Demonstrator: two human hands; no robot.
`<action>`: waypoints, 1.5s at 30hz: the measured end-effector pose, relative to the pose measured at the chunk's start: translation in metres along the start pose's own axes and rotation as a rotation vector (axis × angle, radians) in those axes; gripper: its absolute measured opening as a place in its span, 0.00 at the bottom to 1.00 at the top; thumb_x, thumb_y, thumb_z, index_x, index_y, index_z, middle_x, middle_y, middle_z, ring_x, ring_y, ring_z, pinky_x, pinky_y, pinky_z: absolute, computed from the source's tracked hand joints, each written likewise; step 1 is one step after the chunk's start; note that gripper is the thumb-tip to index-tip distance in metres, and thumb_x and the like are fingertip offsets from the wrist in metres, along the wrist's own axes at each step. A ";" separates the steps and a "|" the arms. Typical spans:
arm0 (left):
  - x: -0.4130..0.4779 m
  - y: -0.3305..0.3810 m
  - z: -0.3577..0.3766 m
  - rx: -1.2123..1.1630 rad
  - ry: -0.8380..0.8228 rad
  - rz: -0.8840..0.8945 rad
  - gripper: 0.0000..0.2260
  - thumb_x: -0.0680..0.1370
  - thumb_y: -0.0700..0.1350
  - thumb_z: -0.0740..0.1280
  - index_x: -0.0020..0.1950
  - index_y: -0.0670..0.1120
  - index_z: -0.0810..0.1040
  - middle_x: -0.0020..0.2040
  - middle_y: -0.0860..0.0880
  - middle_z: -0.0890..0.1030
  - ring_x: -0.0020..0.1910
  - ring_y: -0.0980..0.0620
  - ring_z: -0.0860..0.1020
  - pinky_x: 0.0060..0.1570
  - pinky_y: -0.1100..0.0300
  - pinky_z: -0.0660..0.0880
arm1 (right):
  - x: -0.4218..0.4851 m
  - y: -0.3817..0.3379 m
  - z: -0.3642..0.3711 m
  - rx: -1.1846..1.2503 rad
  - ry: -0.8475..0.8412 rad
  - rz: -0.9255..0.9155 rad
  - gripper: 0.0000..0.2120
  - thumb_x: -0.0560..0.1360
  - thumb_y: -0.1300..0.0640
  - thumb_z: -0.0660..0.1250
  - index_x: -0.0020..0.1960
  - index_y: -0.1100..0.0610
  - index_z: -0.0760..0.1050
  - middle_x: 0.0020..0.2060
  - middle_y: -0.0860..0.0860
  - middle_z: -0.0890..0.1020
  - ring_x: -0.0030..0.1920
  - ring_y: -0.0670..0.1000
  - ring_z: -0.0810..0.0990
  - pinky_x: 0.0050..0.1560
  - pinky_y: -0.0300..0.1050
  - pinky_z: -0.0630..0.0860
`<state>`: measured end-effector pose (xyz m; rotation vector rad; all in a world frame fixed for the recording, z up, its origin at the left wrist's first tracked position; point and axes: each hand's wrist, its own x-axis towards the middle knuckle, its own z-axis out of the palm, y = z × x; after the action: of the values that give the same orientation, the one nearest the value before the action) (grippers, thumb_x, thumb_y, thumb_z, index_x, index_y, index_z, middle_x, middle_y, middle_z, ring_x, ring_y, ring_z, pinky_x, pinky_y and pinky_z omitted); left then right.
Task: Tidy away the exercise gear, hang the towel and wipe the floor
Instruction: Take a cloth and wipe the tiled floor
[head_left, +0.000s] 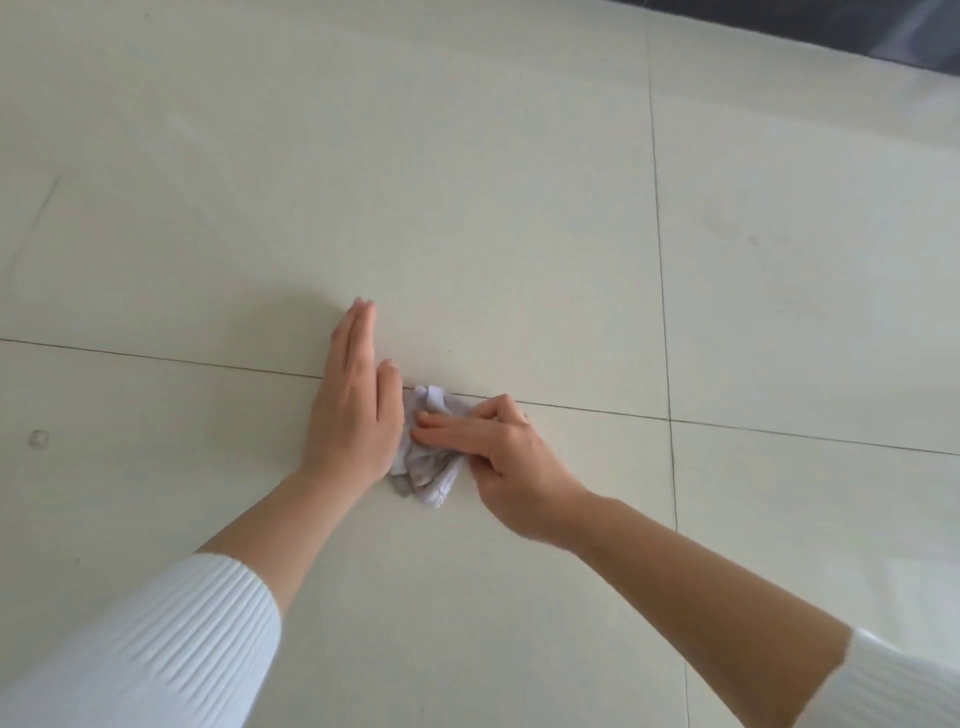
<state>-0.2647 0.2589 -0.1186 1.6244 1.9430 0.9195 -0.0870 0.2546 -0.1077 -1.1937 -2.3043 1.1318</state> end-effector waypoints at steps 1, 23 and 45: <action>-0.008 -0.005 -0.004 0.040 -0.028 0.025 0.24 0.80 0.42 0.51 0.76 0.36 0.56 0.76 0.41 0.59 0.76 0.50 0.56 0.70 0.73 0.48 | -0.019 -0.002 0.010 -0.013 -0.034 -0.029 0.28 0.72 0.73 0.57 0.63 0.50 0.78 0.61 0.33 0.75 0.51 0.53 0.69 0.60 0.47 0.70; -0.143 -0.068 -0.094 0.573 -0.276 -0.204 0.33 0.76 0.59 0.37 0.79 0.48 0.49 0.79 0.44 0.44 0.78 0.46 0.45 0.74 0.49 0.47 | 0.017 -0.048 0.021 0.093 0.135 0.138 0.26 0.72 0.70 0.53 0.60 0.54 0.81 0.42 0.44 0.81 0.45 0.42 0.79 0.43 0.25 0.68; -0.171 -0.048 -0.111 0.689 -0.528 -0.222 0.32 0.81 0.59 0.48 0.78 0.45 0.39 0.78 0.40 0.38 0.77 0.42 0.40 0.75 0.51 0.44 | -0.071 0.007 -0.030 -0.160 0.450 0.755 0.30 0.72 0.69 0.52 0.68 0.48 0.71 0.42 0.55 0.72 0.51 0.56 0.66 0.45 0.40 0.66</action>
<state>-0.3391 0.0654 -0.0919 1.6970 2.0777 -0.2990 -0.0232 0.2160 -0.0878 -2.2189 -1.6489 0.7513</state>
